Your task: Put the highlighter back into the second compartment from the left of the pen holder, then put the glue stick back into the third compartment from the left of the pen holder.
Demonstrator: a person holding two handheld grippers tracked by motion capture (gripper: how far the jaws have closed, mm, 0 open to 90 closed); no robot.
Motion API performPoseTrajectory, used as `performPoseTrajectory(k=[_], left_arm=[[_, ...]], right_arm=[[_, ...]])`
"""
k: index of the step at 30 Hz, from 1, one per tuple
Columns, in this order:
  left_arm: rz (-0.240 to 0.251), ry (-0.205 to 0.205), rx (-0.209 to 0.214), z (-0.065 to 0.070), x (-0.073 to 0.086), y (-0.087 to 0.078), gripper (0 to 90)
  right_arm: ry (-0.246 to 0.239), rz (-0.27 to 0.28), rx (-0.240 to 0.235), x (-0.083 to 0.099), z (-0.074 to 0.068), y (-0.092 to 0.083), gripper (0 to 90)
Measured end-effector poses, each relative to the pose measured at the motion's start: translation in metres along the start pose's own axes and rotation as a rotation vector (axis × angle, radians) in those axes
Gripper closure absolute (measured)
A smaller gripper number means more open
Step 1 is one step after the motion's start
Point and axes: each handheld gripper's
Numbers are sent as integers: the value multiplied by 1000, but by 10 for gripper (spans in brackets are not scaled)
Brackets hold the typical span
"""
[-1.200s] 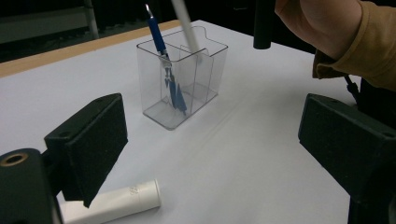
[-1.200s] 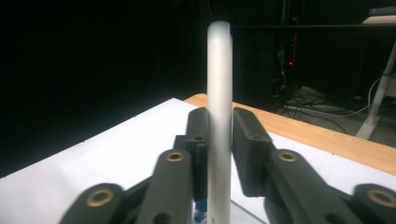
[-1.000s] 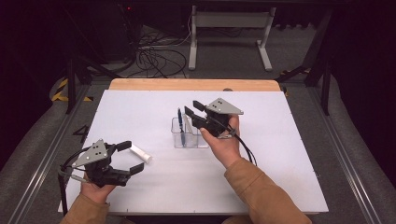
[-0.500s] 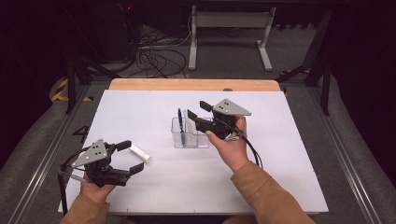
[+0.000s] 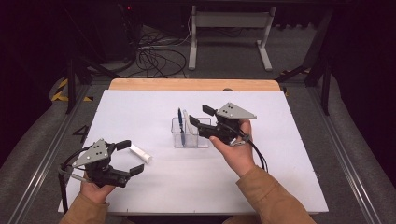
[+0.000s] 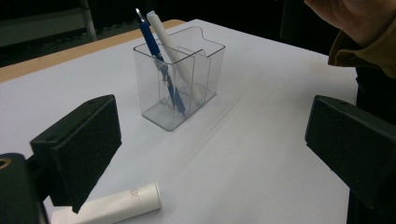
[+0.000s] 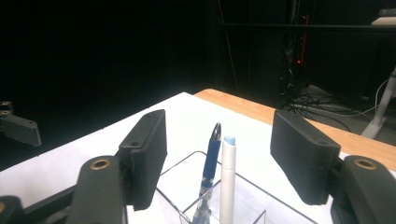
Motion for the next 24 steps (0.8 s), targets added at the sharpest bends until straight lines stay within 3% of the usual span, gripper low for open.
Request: performPoseTrajectory(k=[20, 24], left_arm=[[-39, 31, 2, -4, -10, 0, 23], [-45, 28, 16, -7, -9, -1, 25]], right_arm=[[-69, 3, -26, 21, 17, -60, 295], [-48, 11, -45, 30, 23, -74, 268]])
Point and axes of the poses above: each handheld gripper's, and its own axes: y roughly forward along the jaws, x roughly out of its underside, z roughly to its right, and after that the axes turned 3 degrees about -y, right-handed
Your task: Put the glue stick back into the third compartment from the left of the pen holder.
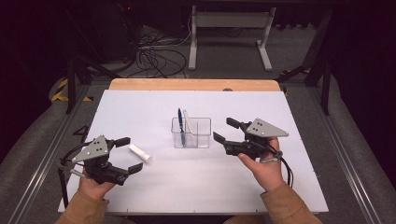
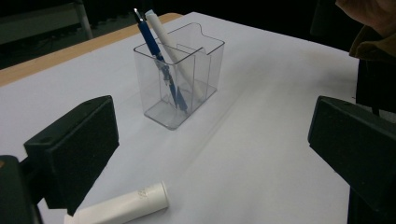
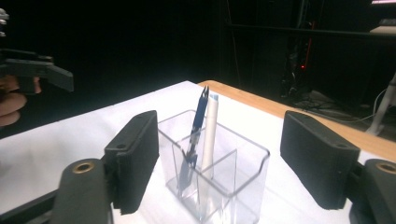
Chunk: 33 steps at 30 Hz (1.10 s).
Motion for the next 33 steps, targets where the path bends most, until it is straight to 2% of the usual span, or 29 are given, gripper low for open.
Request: performPoseTrajectory(k=[5, 9, 13, 21, 24, 33], left_arm=[[-25, 6, -6, -3, -2, 0, 34], [-28, 7, -1, -6, -4, -1, 49], [-35, -4, -7, -7, -4, 0, 57], [-85, 24, -33, -9, -8, 1, 75], [-89, 17, -31, -10, -8, 1, 75], [-144, 43, -34, -15, -13, 5, 78]], right_arm=[[-3, -14, -12, 14, 6, -13, 252], [45, -21, -23, 24, 13, -20, 232], [35, -55, -12, 30, 15, -22, 230], [36, -79, -3, 31, 14, -22, 236], [36, -88, -4, 32, 13, -22, 245], [46, -97, -5, 32, 12, -22, 247]])
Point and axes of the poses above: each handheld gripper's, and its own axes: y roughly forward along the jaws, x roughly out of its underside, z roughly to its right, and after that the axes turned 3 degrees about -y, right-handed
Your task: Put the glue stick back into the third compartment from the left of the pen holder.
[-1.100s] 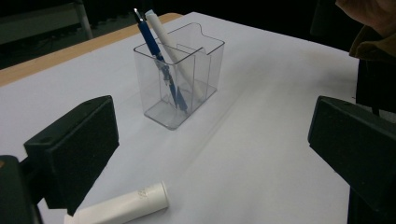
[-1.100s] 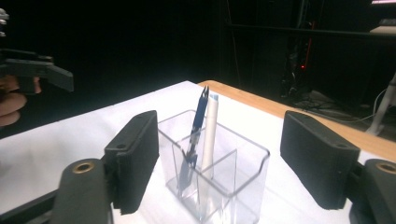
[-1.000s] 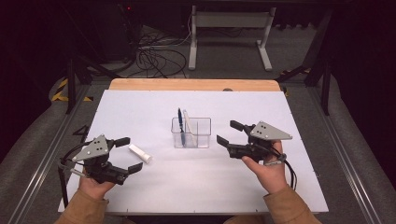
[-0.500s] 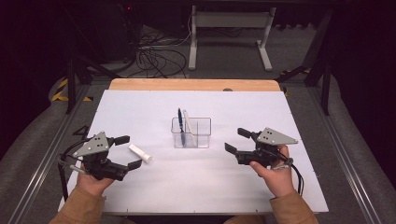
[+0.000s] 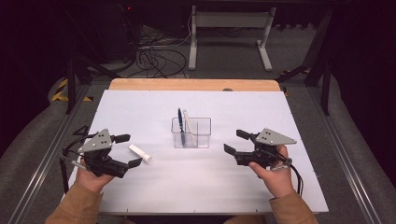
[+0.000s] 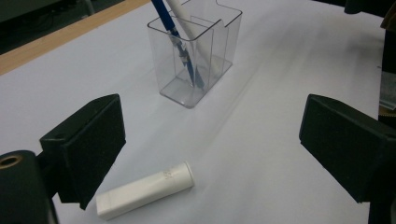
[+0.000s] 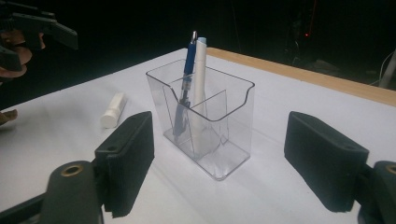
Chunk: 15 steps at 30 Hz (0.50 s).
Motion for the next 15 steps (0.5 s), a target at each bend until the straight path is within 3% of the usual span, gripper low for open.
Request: performPoseTrajectory(k=[15], left_arm=[[-109, 27, 36, -6, -7, 9, 98]], right_arm=[[21, 1, -14, 0, -2, 0, 249]])
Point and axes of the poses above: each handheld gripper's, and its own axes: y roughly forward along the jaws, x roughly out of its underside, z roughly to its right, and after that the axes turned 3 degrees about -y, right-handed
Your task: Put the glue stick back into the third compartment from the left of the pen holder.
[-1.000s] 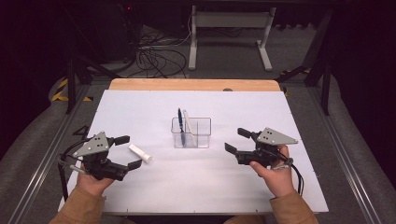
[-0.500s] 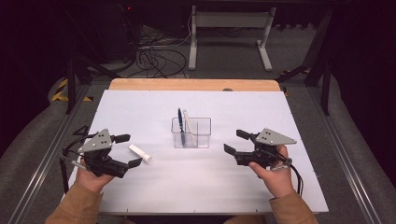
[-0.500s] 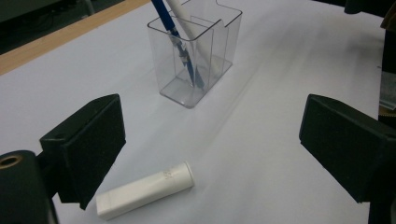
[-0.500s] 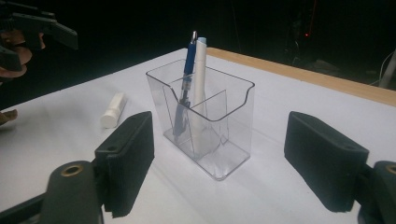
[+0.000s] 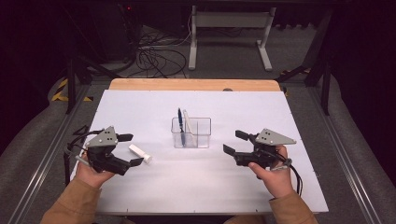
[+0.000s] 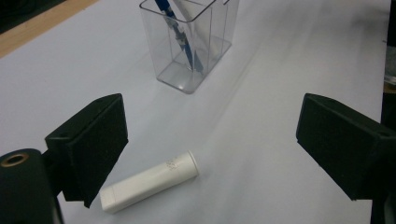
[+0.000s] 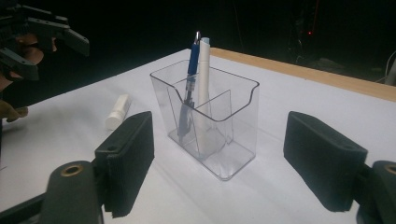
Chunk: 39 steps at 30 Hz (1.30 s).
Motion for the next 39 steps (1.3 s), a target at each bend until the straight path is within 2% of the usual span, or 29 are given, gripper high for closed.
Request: performPoseTrajectory(k=[3, 11, 15, 19, 21, 28, 31, 36, 39], left_arm=[[-11, 1, 11, -4, 0, 2, 97], [-36, 15, -14, -5, -4, 4, 97], [-52, 12, -3, -7, -5, 6, 97], [-78, 32, 2, -9, -5, 7, 97], [-70, 21, 14, -10, -5, 7, 97], [-68, 49, 17, -9, -7, 4, 96], [-113, 95, 15, -11, -10, 5, 97], [-139, 95, 40, -18, -12, 7, 97], [-179, 129, 52, -21, -11, 9, 101]], right_arm=[[4, 2, -2, 0, 0, 0, 249], [9, 0, -6, 0, 0, 0, 249], [10, -3, -10, 0, 0, 0, 249], [7, -4, -11, 0, -1, 0, 250], [7, -8, -11, -1, -3, 0, 256], [-8, -26, -26, -2, -10, 7, 265], [-14, -31, -37, -2, -13, 9, 265], [-15, -30, -43, -2, -14, 10, 265], [-9, -31, -44, -2, -14, 10, 266]])
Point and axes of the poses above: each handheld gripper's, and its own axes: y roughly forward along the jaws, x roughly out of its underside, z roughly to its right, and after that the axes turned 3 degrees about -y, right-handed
